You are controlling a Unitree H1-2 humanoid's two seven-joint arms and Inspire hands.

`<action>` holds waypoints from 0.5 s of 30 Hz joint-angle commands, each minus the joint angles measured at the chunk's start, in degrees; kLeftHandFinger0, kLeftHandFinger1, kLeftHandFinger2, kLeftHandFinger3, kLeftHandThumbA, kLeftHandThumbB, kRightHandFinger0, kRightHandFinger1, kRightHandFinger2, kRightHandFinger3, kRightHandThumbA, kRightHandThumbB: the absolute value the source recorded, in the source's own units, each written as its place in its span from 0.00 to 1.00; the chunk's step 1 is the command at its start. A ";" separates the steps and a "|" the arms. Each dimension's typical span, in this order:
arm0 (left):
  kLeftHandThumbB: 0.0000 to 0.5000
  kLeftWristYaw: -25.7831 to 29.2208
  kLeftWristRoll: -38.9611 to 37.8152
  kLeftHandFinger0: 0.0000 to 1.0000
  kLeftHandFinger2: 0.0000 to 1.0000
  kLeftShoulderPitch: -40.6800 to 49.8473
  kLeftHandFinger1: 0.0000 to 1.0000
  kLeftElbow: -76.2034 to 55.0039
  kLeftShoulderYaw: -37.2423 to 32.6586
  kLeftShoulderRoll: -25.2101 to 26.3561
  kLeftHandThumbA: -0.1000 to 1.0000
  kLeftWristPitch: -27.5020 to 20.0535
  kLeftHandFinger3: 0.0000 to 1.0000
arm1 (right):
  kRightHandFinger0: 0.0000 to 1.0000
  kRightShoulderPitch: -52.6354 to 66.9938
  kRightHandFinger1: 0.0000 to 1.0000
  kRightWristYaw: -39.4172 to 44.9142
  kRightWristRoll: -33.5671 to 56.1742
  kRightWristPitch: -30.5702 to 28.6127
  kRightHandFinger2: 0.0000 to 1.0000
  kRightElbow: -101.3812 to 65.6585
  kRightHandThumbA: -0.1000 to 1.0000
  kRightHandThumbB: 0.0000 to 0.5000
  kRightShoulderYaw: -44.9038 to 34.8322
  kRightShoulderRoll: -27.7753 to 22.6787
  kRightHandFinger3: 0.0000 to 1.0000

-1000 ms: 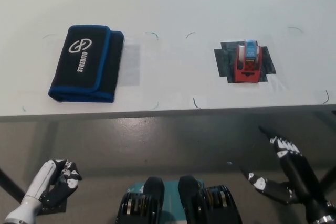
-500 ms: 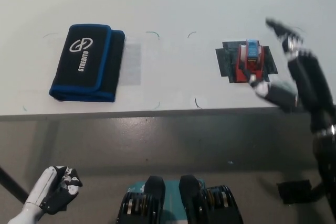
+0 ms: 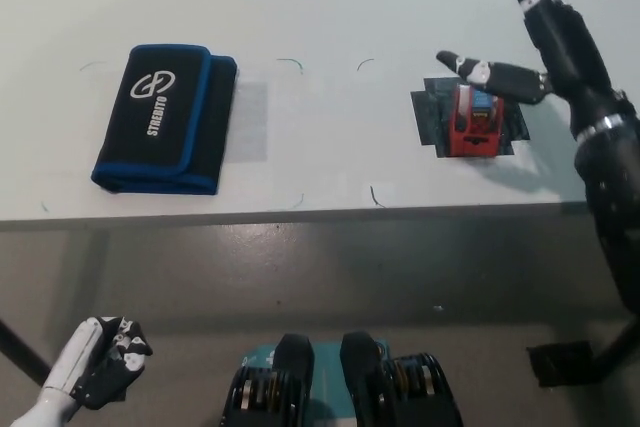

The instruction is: Use the right hand to move the tape on the right hand side to the notebook on the left hand side

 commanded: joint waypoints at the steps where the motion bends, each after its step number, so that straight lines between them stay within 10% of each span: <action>1: 0.75 0.04 0.40 0.03 0.19 -0.39 0.07 -1.32 0.64 0.85 0.00 -1.99 0.34 | 1.00 -6.26 1.00 1.83 2.88 1.04 1.00 5.17 0.85 1.00 -0.58 -0.46 1.00; 15: 0.76 -0.23 0.98 0.03 0.22 -0.91 0.09 -1.71 0.42 0.92 0.00 -0.79 0.35 | 1.00 -13.14 1.00 -4.06 2.98 -5.25 1.00 28.22 0.85 1.00 0.48 0.23 1.00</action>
